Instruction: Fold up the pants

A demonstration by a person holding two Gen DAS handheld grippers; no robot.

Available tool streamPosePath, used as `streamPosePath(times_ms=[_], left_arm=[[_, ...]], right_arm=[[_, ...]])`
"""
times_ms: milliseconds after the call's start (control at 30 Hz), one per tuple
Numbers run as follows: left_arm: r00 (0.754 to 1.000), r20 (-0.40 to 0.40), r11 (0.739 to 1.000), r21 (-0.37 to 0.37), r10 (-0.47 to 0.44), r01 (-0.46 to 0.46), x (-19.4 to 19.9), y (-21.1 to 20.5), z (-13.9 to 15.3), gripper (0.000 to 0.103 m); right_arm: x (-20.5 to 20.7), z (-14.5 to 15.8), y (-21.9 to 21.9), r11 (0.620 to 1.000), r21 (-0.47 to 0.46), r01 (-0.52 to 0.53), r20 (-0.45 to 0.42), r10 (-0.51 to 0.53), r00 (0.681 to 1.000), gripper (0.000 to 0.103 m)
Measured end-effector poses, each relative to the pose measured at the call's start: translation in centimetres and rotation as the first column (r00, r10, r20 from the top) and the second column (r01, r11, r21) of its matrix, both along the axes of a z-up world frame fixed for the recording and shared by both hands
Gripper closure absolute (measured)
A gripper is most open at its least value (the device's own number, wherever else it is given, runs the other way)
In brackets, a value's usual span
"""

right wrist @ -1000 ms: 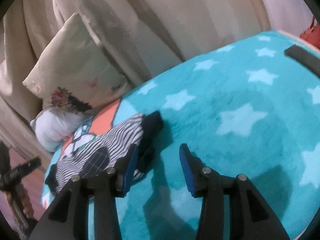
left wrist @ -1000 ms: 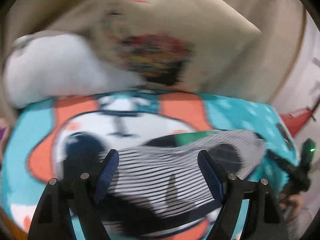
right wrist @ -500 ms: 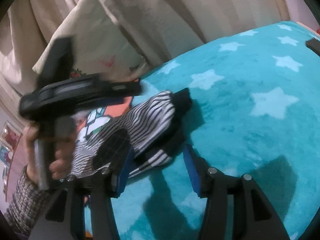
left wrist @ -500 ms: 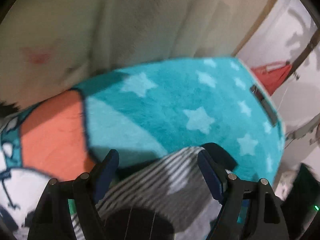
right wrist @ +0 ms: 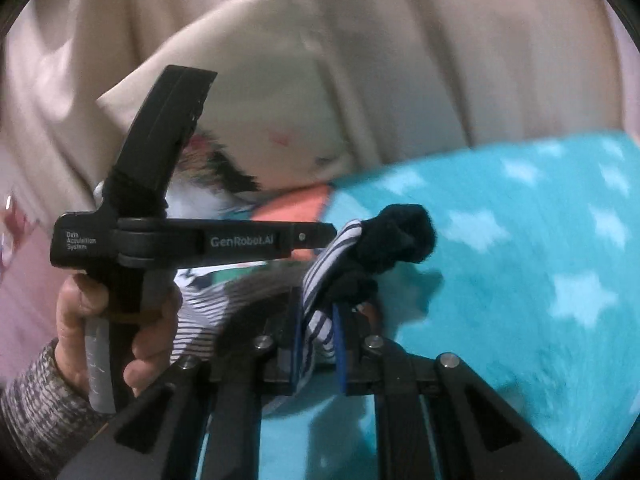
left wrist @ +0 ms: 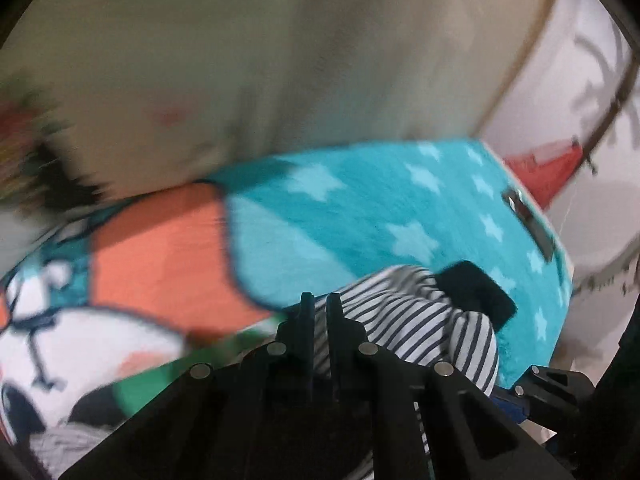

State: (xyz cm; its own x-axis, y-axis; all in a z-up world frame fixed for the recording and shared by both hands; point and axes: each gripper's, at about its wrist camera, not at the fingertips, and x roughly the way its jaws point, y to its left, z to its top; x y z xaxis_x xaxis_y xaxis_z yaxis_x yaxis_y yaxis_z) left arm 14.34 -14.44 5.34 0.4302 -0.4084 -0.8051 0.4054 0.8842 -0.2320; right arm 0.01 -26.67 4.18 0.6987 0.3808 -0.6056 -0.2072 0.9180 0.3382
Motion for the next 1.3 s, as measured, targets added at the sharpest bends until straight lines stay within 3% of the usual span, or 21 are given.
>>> streamPosePath(times_ms=[100,167,233,300,333,367,433,533,600,667,700,733,833,900,933,1000,1067,1133,1233,1300], left_arm=[[0.992,0.021,0.990,-0.069,0.126,-0.124,-2.0,5.8,1.0,0.096],[0.977,0.016,0.973,-0.099,0.211,-0.208,-3.5,9.4,1.1,0.093],[0.951,0.023,0.947,-0.106,0.308,-0.304,-5.7,13.3,1.0,0.085],[0.919,0.054,0.919,-0.078,0.391,-0.387,-7.6,15.8,0.8,0.064],[0.899,0.078,0.902,-0.061,0.431,-0.427,-8.7,17.2,0.7,0.060],[0.886,0.095,0.891,-0.056,0.454,-0.451,-9.5,18.2,0.7,0.053],[0.855,0.134,0.864,-0.043,0.502,-0.501,-11.1,20.4,0.7,0.046],[0.807,0.186,0.822,-0.011,0.561,-0.569,-12.1,22.7,0.3,0.045],[0.779,0.230,0.797,0.025,0.583,-0.604,-12.0,23.1,-0.7,0.045],[0.776,0.231,0.781,0.090,0.587,-0.618,-11.7,23.5,-1.9,0.045],[0.787,0.207,0.786,0.109,0.581,-0.609,-11.5,23.5,-2.8,0.045],[0.794,0.189,0.790,0.116,0.578,-0.602,-11.5,23.6,-3.5,0.045],[0.790,0.202,0.778,0.153,0.579,-0.609,-12.2,24.0,-4.4,0.045],[0.794,0.192,0.789,0.118,0.578,-0.603,-12.9,24.8,-4.0,0.045],[0.788,0.184,0.789,0.091,0.587,-0.608,-13.4,25.6,-3.6,0.045],[0.768,0.186,0.775,0.049,0.613,-0.630,-14.4,27.1,-2.8,0.044],[0.743,0.183,0.754,0.013,0.644,-0.657,-15.0,28.5,-2.3,0.043],[0.713,0.188,0.727,-0.010,0.676,-0.686,-15.2,29.5,-2.1,0.043],[0.693,0.180,0.710,-0.041,0.698,-0.703,-15.5,30.4,-2.1,0.043],[0.691,0.168,0.708,-0.062,0.703,-0.704,-15.6,30.5,-2.2,0.043]], right_arm=[[0.1,0.8,4.1,0.990,-0.076,-0.121,0.031,0.123,0.992,0.090],[0.2,0.4,7.7,0.964,-0.124,-0.235,0.016,0.239,0.971,0.090],[0.4,-1.0,11.1,0.924,-0.154,-0.351,-0.034,0.350,0.936,0.087],[0.5,-3.2,14.0,0.874,-0.179,-0.452,-0.119,0.437,0.892,0.085],[0.5,-4.1,15.1,0.852,-0.210,-0.480,-0.151,0.456,0.877,0.081],[0.0,-4.4,15.7,0.840,-0.257,-0.479,-0.138,0.458,0.878,0.079],[-0.8,-3.7,15.8,0.825,-0.290,-0.485,-0.116,0.473,0.873,0.063],[-1.0,-1.3,14.3,0.848,-0.232,-0.476,-0.086,0.469,0.879,0.063],[-1.3,0.7,13.1,0.880,-0.214,-0.424,-0.039,0.426,0.904,0.063],[0.2,2.0,13.0,0.912,-0.212,-0.350,-0.014,0.355,0.935,0.067],[0.8,2.1,13.4,0.918,-0.217,-0.332,-0.016,0.337,0.942,0.077],[1.8,1.8,13.9,0.922,-0.218,-0.318,-0.029,0.320,0.947,0.083],[4.5,-1.6,15.8,0.927,-0.181,-0.328,-0.136,0.307,0.942,0.083],[5.9,-5.3,17.1,0.921,-0.224,-0.320,-0.255,0.261,0.931,0.082],[5.8,-5.4,17.2,0.927,-0.221,-0.302,-0.209,0.257,0.943,0.081],[5.3,-4.9,17.3,0.920,-0.231,-0.316,-0.210,0.270,0.940,0.081],[4.6,-3.6,16.1,0.931,-0.189,-0.313,-0.178,0.281,0.943,0.073],[4.1,-2.2,13.9,0.947,-0.171,-0.271,-0.136,0.250,0.959,0.048],[4.2,-1.4,9.5,0.975,-0.164,-0.151,-0.092,0.138,0.986,0.039],[5.2,-2.5,7.5,0.988,-0.105,-0.111,-0.159,0.094,0.983,0.039]])
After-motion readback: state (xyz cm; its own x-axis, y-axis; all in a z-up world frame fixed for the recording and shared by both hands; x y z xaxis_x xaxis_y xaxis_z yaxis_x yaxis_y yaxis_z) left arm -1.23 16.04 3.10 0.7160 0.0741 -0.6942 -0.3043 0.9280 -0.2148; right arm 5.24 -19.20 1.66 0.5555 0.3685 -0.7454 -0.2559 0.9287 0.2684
